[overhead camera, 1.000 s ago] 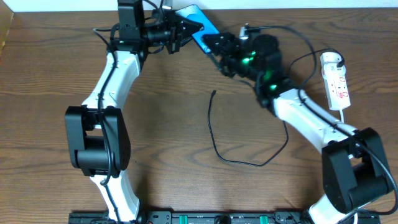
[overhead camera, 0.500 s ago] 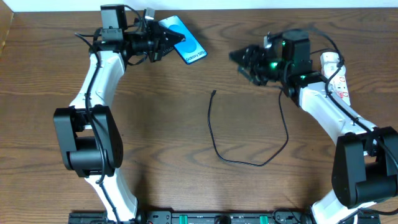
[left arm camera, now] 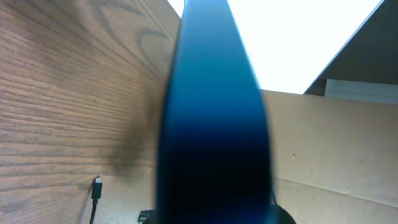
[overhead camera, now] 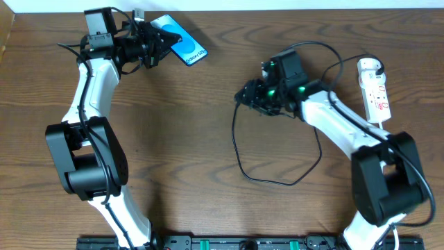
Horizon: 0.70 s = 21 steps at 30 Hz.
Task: Plug charger to phone and switch on socket
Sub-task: 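Grasp the black cable's USB-C plug with the right gripper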
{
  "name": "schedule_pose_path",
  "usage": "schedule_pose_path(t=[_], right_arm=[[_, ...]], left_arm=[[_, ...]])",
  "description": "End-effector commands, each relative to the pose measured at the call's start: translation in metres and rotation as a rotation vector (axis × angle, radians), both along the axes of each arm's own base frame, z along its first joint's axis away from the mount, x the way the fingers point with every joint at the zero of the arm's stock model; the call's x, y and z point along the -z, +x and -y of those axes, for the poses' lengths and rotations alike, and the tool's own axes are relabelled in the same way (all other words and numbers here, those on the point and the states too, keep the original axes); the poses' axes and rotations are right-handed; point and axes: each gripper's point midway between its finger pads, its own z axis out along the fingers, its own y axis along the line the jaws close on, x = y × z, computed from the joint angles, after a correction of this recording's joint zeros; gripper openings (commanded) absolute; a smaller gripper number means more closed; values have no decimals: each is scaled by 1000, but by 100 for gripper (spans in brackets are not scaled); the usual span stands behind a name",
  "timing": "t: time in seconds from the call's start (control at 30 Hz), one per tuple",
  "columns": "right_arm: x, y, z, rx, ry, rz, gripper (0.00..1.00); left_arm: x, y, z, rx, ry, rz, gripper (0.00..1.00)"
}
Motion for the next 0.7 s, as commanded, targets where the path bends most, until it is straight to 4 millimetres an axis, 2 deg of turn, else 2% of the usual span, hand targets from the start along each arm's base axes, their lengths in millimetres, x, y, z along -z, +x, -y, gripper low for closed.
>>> schedule_pose_path(t=[0.0,0.13,0.27,0.67], right_arm=[[18,8,-3,27,-50,-20,39],[42,4,-3,55,-51,-101,33],[59,1,-13,44,-2,-161,33],[83,9,-23,85,34,-191,33]], left_arm=[[-15,-4,3,24,2,48,7],[-12,-6,3,24,-2,21,7],[-12,-7,4,24,-3,18,7],[-12,-7,4,25,-3,18,7]])
